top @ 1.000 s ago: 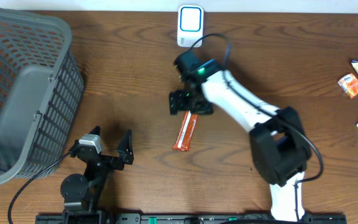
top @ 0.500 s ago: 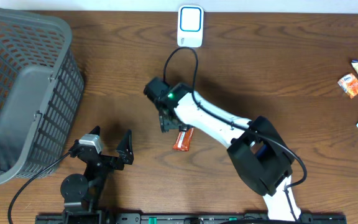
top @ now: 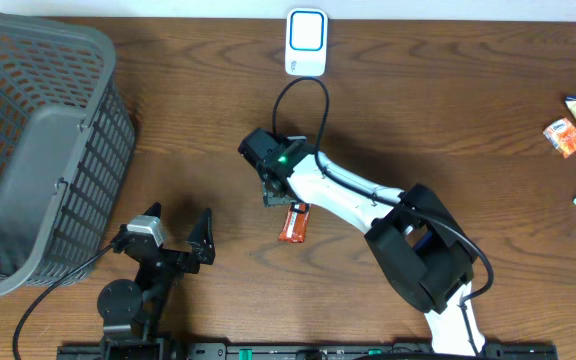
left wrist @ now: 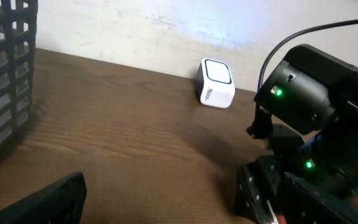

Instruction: Scan the item barcode

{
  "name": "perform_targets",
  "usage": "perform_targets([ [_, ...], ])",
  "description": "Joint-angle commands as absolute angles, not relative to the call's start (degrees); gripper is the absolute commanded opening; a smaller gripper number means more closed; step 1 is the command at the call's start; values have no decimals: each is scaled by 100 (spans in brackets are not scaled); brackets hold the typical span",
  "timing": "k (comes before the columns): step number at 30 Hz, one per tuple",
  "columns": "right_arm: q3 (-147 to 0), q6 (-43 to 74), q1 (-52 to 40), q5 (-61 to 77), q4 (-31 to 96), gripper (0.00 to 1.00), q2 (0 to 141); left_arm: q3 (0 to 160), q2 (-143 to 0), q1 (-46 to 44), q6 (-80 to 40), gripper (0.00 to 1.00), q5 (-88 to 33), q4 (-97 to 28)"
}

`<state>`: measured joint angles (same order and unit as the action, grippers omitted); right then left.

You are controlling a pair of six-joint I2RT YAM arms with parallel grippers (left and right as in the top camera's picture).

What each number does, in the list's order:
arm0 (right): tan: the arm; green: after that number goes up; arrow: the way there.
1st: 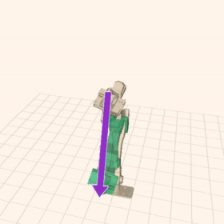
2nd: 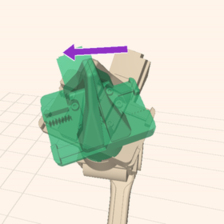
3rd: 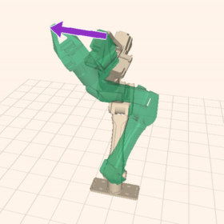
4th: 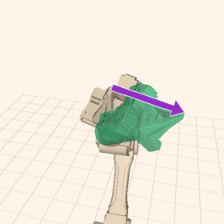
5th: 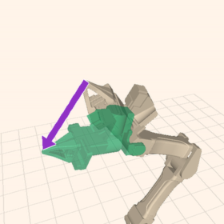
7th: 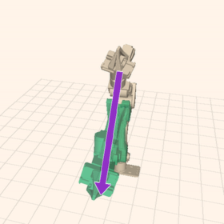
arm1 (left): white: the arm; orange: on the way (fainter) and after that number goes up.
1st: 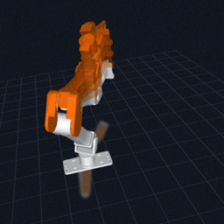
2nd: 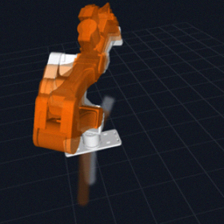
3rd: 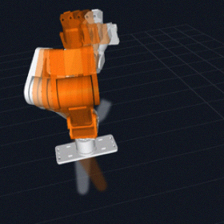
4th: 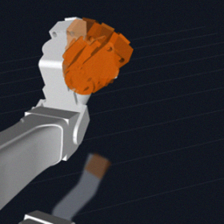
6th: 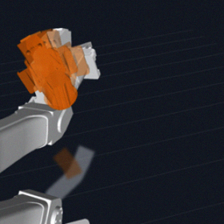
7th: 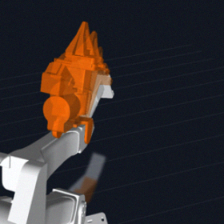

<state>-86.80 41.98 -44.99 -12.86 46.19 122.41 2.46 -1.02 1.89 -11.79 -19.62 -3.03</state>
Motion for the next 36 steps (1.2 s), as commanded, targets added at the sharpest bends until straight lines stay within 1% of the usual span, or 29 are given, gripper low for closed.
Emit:
perform_targets([
  [1, -8541, 4287, -4252, -1170, 4613, 84, 12302, 86, -104, 217, -1166, 98, -2053, -375],
  [2, -8538, 4283, -4195, -1114, 4615, 84, 12302, 86, -104, 217, -1166, 98, -2053, -375],
  [3, -8536, 4283, -4130, -1052, 4619, 82, 12304, 86, -104, 217, -1166, 98, -2053, -375],
  [4, -8534, 4283, -4080, -1002, 4619, 70, 12317, 86, -104, 217, -1166, 98, -2053, -375],
  [5, -8534, 4281, -4036, -947, 4630, 54, 12333, 86, -104, 217, -1166, 98, -2053, -375],
  [6, -8532, 4281, -4010, -913, 4652, 46, 12350, 86, -104, 217, -1166, 98, -2053, -375],
  [7, -8532, 4274, -3990, -860, 4678, 40, 12390, 86, -104, 217, -1166, 98, -2053, -375],
  [8, -8532, 4274, -3977, -838, 4720, 37, 12422, 86, -104, 217, -1166, 98, -2053, -375],
  [10, -8532, 4257, -3975, -821, 4805, 34, 12523, 86, -104, 217, -1166, 98, -2053, -375],
  [11, -8532, 4259, -3975, -823, 4856, 29, 12610, 86, -104, 217, -1166, 98, -2053, -375],
  [14, -8532, 4257, -3975, -803, 4984, 5, 12814, 86, -104, 217, -1166, 98, -2053, -375],
  [15, -8532, 4254, -3975, -797, 5000, 1, 12868, 86, -104, 217, -1166, 98, -2053, -375],
  [19, -8541, 4108, -3931, -869, 5019, 1, 12910, 86, -104, 217, -1166, 98, -2053, -375],
  [23, -8547, 4117, -3730, -867, 5124, 1, 12547, 86, -104, 217, -1166, 98, -2053, -375],
  [26, -8547, 4316, -3533, -864, 5190, 1, 12136, 86, -104, 217, -1166, 98, -2053, -375],
  [28, -8547, 4663, -3424, -869, 5207, 1, 11843, 86, -104, 217, -1166, 98, -2053, -375],
  [30, -8545, 5378, -3352, -943, 5223, 1, 11596, 86, -104, 217, -1166, 98, -2053, -375],
  [34, -8543, 7850, -3288, -871, 5645, 1, 11467, 86, -104, 217, -1166, 98, -2053, -375],
  [36, -8499, 8562, -3301, -663, 5710, 1, 11491, 86, -104, 217, -1166, 98, -2053, -375],
])
